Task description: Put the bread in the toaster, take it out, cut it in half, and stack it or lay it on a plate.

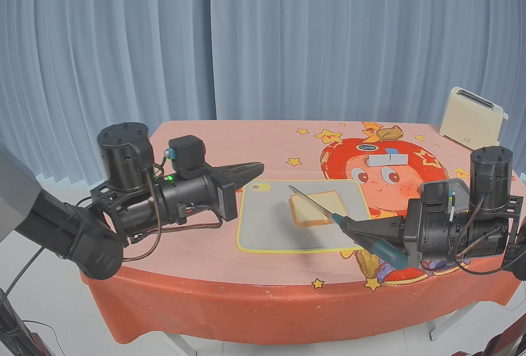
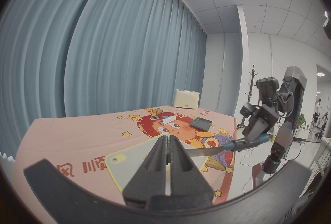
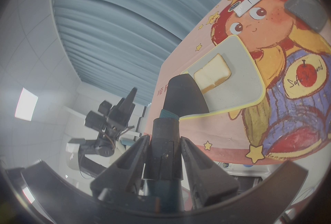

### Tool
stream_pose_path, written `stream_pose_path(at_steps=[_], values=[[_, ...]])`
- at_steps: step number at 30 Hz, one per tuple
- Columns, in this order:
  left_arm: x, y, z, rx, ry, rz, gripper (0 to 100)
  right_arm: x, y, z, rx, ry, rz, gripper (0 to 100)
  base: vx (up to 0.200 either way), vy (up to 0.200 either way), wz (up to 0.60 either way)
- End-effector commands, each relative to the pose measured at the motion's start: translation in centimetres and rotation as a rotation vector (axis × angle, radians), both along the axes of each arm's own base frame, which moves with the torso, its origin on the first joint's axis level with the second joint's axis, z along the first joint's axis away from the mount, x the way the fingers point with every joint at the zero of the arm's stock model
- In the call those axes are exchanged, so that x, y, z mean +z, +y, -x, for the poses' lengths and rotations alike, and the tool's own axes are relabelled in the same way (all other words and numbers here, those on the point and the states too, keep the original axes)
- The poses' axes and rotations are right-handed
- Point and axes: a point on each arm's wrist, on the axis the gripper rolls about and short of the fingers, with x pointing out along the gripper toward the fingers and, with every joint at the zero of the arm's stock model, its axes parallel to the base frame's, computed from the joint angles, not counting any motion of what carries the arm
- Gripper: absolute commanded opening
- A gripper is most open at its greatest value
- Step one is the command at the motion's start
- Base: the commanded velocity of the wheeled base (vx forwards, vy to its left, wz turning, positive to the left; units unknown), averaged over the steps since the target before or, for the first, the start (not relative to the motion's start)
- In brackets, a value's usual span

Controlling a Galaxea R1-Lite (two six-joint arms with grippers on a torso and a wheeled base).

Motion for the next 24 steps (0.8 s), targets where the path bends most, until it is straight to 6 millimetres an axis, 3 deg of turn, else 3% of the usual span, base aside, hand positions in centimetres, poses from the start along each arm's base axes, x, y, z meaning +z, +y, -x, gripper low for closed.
stream_pose_path(at_steps=[1, 3, 4, 10, 12, 19, 24], values=[[-2.1, -1.6, -1.1, -0.028, 0.085, -0.047, 0, -0.3, -0.4, 1.6, 0.067, -0.083, 0.059, 0, 0.000, 0.000, 0.00], [-1.8, -1.4, -0.9, -0.026, 0.088, -0.048, 0, -0.4, -0.4, 1.9, 0.088, -0.108, 0.078, 0, 0.000, 0.000, 0.00], [-0.5, -0.9, -0.2, -0.023, 0.077, -0.040, 100, -0.4, -0.7, 2.3, 0.100, -0.169, 0.119, 0, 0.000, 0.000, 0.00], [3.0, 0.6, 2.5, -0.002, 0.272, 0.052, 100, -0.6, -1.4, 3.3, 0.089, -0.343, 0.276, 0, 0.000, 0.000, 0.00], [4.2, 1.4, 4.2, 0.019, 0.436, 0.109, 100, -1.2, -1.6, 3.7, 0.085, -0.416, 0.388, 0, 0.000, 0.000, 0.00], [3.5, 0.6, 5.1, 0.048, 0.651, 0.168, 100, -2.5, -1.7, 5.1, 0.179, -0.506, 0.515, 0, 0.000, 0.000, 0.00], [2.3, -2.8, 5.7, 0.043, 0.974, 0.276, 100, -3.1, -2.0, 6.7, 0.272, -0.633, 0.568, 0, 0.000, 0.000, 0.00]])
